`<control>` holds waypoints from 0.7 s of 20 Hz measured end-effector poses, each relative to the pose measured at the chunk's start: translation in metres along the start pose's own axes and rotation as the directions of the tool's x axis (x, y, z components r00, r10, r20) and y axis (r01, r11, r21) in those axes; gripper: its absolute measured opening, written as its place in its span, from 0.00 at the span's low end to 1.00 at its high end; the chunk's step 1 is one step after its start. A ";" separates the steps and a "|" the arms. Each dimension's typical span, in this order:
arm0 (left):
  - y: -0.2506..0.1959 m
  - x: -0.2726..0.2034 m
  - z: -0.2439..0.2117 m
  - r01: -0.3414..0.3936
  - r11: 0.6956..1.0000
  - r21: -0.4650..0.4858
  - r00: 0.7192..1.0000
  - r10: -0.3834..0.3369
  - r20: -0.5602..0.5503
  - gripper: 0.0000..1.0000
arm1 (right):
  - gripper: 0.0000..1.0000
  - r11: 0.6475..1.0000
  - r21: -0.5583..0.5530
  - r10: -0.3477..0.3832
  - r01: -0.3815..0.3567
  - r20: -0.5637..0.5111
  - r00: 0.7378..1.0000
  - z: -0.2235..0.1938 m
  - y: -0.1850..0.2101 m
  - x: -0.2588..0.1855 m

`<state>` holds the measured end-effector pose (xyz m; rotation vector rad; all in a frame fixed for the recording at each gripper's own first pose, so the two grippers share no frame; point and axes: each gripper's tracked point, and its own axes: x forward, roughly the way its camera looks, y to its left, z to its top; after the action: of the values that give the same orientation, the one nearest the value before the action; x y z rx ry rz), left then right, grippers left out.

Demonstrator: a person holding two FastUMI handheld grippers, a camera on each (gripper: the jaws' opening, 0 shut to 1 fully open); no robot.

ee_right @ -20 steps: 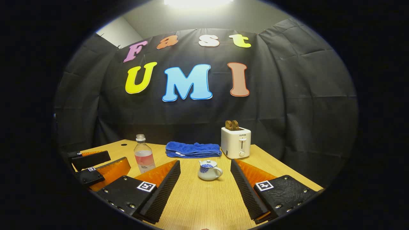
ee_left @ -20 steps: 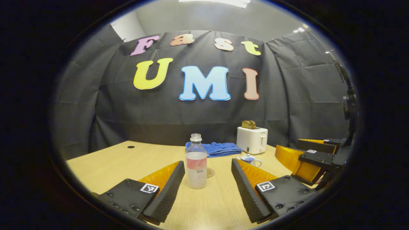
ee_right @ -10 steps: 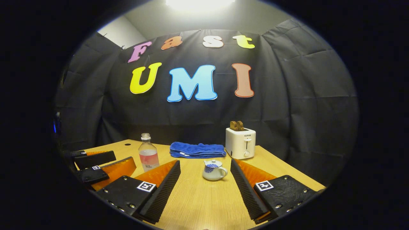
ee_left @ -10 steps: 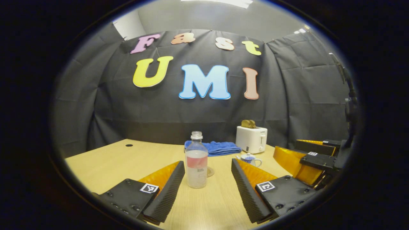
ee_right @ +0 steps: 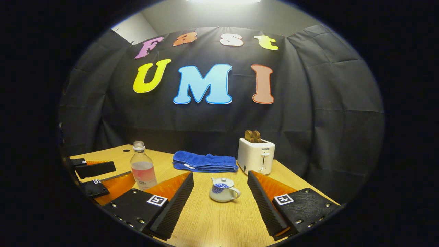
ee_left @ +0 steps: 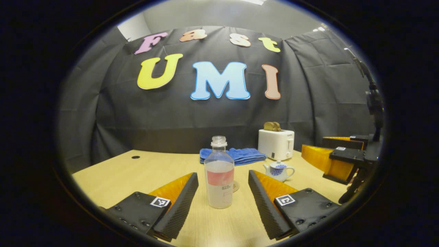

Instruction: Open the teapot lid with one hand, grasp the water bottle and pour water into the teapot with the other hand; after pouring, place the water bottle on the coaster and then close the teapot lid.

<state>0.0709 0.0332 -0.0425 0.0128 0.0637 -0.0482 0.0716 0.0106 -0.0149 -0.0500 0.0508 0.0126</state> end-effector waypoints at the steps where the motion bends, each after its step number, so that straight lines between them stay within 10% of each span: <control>1: 0.001 0.007 -0.004 0.008 1.000 -0.003 1.000 -0.008 -0.010 1.00 | 0.98 1.000 0.007 0.000 0.000 -0.007 1.000 -0.001 0.001 0.011; 14: 0.003 0.066 -0.036 0.063 0.998 0.010 0.996 -0.063 -0.060 1.00 | 0.98 0.997 0.063 -0.030 0.037 -0.107 0.994 -0.043 -0.003 0.134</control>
<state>0.1351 0.0334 -0.0829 0.0244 0.1234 -0.1114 0.2035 0.0073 -0.0644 0.0132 0.1569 -0.0250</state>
